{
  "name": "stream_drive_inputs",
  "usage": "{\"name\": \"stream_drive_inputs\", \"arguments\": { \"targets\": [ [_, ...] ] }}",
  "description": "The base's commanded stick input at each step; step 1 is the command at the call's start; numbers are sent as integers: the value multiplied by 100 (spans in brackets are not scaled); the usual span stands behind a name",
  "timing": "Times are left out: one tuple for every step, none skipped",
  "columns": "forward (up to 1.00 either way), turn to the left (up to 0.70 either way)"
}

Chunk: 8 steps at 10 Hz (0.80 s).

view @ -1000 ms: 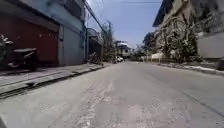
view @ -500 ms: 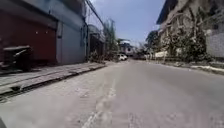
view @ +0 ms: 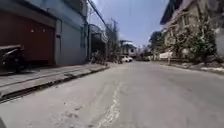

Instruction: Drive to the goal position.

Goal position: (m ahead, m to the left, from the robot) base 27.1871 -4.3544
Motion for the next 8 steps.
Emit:
{"name": "stream_drive_inputs", "arguments": {
  "targets": [
    [100,0],
    [100,0],
    [100,-4],
    [100,-31],
    [100,-40],
    [100,-40],
    [100,-39],
    [100,-13]
  ]
}}
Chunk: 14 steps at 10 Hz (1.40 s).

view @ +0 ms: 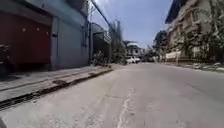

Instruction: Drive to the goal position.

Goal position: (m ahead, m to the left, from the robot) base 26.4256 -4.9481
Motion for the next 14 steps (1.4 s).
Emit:
{"name": "stream_drive_inputs", "arguments": {
  "targets": [
    [100,0],
    [100,0],
    [100,0],
    [100,0],
    [100,0],
    [100,0],
    [100,0],
    [100,0],
    [100,0],
    [100,-3],
    [100,-10],
    [100,-17],
    [100,-25],
    [100,-32]
  ]
}}
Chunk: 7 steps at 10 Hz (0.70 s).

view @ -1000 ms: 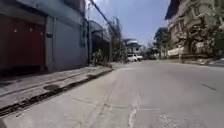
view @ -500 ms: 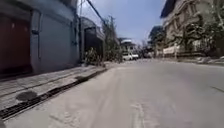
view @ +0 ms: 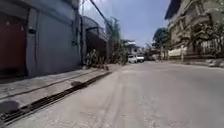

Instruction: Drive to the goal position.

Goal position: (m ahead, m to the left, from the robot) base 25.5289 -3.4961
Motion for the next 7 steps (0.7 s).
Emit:
{"name": "stream_drive_inputs", "arguments": {
  "targets": [
    [100,-32],
    [100,0],
    [100,0],
    [100,0],
    [100,0],
    [100,0],
    [100,0]
  ]
}}
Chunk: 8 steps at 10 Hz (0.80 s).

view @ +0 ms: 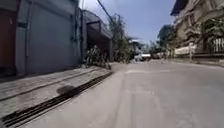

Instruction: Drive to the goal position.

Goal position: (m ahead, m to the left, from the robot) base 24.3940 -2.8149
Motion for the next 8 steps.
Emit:
{"name": "stream_drive_inputs", "arguments": {
  "targets": [
    [100,-1],
    [100,-3],
    [100,-39],
    [100,-40],
    [100,-40],
    [100,-40],
    [100,-40],
    [100,-40]
  ]
}}
